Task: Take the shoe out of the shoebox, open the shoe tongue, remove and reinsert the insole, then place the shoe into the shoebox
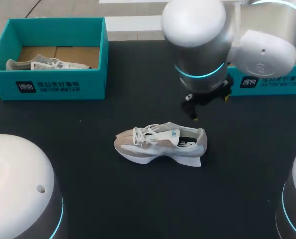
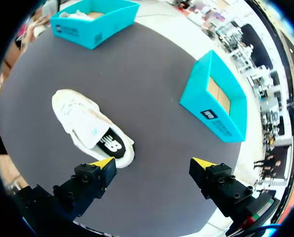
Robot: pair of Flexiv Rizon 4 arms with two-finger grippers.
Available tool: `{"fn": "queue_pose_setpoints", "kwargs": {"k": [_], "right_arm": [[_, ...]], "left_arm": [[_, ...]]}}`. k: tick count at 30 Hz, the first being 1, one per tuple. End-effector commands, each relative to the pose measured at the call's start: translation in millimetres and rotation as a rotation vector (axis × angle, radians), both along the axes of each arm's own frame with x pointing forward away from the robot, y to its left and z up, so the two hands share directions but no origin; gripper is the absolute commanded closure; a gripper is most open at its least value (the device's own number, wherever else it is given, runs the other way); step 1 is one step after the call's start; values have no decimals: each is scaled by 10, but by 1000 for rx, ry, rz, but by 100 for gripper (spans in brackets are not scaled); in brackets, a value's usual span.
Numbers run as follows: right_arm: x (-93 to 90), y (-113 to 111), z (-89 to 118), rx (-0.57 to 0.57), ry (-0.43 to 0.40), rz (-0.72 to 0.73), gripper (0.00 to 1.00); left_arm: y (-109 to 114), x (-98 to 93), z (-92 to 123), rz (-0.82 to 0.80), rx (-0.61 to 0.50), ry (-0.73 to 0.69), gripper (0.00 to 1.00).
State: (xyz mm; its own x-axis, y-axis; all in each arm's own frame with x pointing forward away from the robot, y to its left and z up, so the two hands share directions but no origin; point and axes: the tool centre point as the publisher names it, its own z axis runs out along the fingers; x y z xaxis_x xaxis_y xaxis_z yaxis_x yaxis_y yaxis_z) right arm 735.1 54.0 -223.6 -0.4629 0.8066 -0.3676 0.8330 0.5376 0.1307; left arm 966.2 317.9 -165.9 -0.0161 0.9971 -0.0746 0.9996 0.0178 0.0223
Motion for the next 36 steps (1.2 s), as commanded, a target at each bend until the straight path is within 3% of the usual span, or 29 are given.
{"fn": "queue_pose_setpoints", "kwargs": {"k": [1,13,15,18,25,29,36], "right_arm": [[-40,-173,109,-70,120,544,0],[-40,-173,109,-70,120,544,0],[-82,-216,66,-38,83,721,0],[-165,-309,-45,52,73,821,0],[-216,-491,-199,242,-10,916,0],[-192,-551,-292,294,19,985,0],[-147,-654,-448,398,-6,1013,0]], "left_arm": [[-2,-18,0,0,3,-4,0],[-2,-18,0,0,3,-4,0],[-2,-18,0,0,3,-4,0],[-2,-18,0,0,3,-4,0],[-2,-18,0,0,3,-4,0],[-2,-18,0,0,3,-4,0],[-2,-18,0,0,3,-4,0]]}}
